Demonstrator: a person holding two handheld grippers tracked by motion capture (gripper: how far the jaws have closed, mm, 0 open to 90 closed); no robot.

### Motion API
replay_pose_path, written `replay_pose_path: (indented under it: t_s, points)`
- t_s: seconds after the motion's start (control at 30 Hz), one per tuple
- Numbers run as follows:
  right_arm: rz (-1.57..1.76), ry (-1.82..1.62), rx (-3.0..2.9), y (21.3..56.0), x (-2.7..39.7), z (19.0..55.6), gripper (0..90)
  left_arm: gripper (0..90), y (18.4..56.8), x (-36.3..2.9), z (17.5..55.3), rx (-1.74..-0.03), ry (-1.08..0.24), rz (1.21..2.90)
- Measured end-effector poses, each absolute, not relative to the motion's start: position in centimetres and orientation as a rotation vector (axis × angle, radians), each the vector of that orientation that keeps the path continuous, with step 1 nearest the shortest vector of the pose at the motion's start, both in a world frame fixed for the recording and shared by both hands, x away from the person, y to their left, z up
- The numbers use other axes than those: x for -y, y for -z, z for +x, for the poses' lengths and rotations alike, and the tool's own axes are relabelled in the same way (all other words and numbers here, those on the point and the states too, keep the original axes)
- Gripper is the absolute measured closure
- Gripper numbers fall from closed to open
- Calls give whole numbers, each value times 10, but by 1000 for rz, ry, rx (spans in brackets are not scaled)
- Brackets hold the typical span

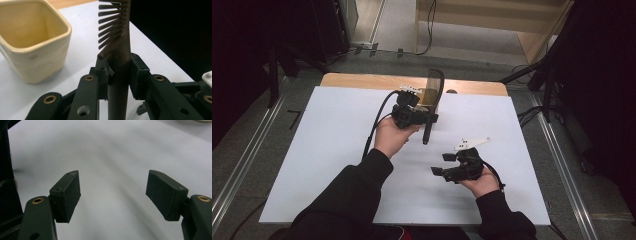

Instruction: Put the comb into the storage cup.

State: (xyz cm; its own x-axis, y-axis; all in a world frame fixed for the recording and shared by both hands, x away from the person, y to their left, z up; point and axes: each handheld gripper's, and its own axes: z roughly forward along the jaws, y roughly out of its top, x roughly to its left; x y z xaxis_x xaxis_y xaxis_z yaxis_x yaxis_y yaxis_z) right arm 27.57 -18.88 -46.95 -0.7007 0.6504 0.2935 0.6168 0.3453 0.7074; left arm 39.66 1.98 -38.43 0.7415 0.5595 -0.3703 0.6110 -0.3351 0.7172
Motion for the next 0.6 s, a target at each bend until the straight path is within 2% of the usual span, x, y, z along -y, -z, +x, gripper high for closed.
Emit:
replay_pose_path:
  t_s: [0.6]
  points:
    - [1228,-1333,-2535,469,217,270,260,727,366,-14,414,-876,59,1979]
